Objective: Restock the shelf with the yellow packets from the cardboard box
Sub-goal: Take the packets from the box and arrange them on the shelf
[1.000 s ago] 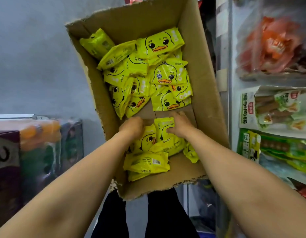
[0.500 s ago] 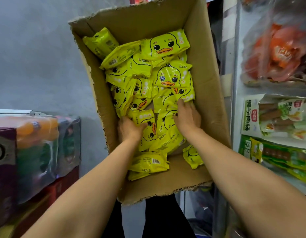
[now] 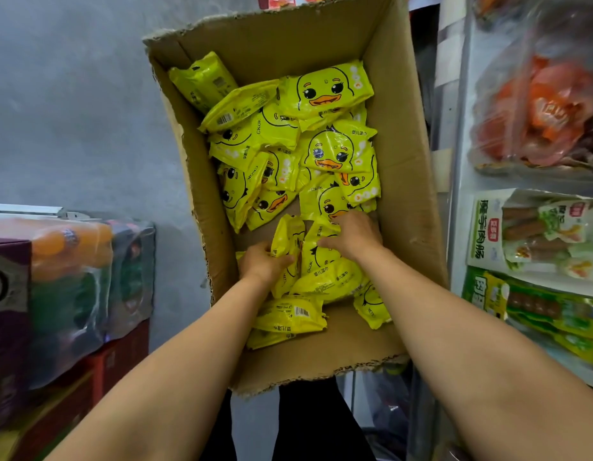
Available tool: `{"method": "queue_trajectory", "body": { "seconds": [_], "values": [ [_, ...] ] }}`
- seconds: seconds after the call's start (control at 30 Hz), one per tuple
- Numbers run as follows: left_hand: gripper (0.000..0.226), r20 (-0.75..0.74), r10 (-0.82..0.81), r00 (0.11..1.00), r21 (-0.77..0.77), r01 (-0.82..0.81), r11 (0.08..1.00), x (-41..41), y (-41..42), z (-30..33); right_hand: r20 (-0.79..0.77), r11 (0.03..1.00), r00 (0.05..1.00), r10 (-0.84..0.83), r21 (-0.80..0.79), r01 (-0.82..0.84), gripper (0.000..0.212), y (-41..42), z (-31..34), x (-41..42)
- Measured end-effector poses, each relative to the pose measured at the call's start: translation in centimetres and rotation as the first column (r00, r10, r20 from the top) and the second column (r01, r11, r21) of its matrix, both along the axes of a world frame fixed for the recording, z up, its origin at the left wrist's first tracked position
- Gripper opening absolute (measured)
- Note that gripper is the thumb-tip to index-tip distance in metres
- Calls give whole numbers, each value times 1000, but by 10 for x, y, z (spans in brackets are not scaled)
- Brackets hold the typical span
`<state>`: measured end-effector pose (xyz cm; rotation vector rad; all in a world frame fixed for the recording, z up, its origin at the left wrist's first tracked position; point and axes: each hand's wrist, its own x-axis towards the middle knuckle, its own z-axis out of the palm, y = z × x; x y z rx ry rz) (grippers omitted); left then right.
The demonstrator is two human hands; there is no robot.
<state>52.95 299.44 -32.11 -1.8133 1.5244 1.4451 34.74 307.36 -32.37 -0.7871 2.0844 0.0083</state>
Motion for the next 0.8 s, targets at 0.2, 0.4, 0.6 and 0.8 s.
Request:
{"method": "queue_trajectory", "body": {
  "seconds": [0.2, 0.4, 0.6, 0.8],
  "values": [
    [29, -166, 110, 980, -13, -113, 993, -7, -12, 31, -42, 985, 984, -173, -4, 173, 60, 9, 27, -8],
    [34, -390, 308, 868, 230, -233, 945, -13, -29, 84, 241, 758, 800, -550, -259, 599, 39, 18, 79, -12],
    [56, -484, 385, 786, 412, -183, 893, -26, -26, 151, 409, 485, 590, -696, -339, 806, 42, 32, 128, 3],
    [34, -643, 288, 709, 433, 26, 901, -22, -9, 223, 602, 186, 403, -689, -390, 902, 60, 69, 192, 36]
  ]
}}
